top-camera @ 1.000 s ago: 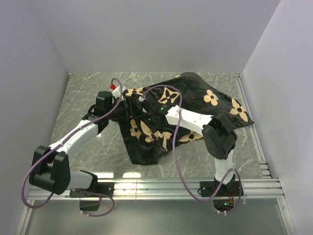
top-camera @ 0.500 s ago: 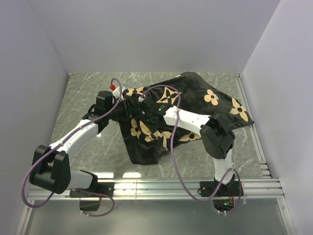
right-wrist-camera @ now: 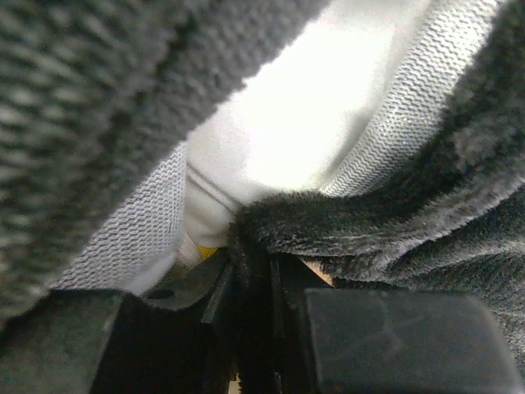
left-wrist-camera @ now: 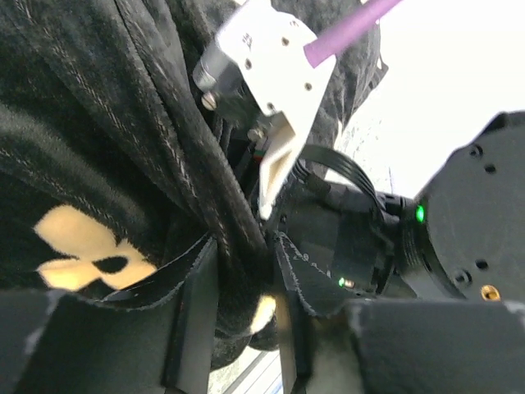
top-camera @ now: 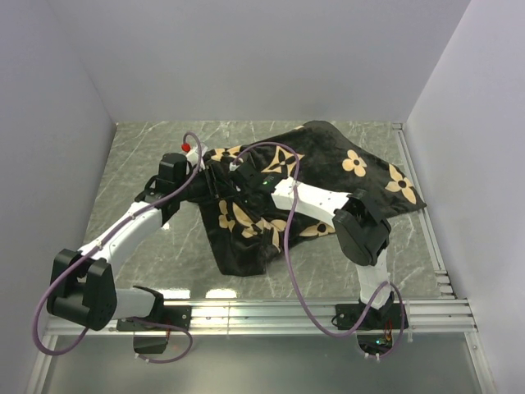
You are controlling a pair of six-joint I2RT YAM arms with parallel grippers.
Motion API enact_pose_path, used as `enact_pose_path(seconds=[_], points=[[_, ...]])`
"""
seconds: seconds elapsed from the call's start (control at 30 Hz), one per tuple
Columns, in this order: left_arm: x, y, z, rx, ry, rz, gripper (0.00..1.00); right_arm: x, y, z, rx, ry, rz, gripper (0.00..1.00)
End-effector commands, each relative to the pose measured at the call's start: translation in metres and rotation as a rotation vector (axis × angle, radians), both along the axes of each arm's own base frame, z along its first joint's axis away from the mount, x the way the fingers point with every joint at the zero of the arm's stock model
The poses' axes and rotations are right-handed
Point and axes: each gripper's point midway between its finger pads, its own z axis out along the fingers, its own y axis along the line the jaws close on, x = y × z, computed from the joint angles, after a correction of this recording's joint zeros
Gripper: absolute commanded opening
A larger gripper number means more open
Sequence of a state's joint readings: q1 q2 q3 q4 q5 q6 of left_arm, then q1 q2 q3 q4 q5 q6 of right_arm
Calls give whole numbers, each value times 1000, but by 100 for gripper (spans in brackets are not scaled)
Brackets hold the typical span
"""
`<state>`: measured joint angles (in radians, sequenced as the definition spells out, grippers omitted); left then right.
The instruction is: Put the pillow into the pillowcase
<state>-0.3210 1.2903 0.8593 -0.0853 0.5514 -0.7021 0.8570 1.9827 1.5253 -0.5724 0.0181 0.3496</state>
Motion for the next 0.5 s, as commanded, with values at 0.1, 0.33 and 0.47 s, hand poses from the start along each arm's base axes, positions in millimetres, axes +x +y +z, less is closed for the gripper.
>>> enact_pose_path(seconds=[0.1, 0.33, 0.47], points=[[-16, -15, 43, -87, -71, -110, 39, 23, -30, -23, -130, -49, -85, 22], [-21, -11, 46, -78, -80, -106, 25, 21, -35, -31, -150, -36, -88, 22], [-27, -8, 46, -69, -74, -108, 8, 24, -36, -31, -142, -29, -98, 22]])
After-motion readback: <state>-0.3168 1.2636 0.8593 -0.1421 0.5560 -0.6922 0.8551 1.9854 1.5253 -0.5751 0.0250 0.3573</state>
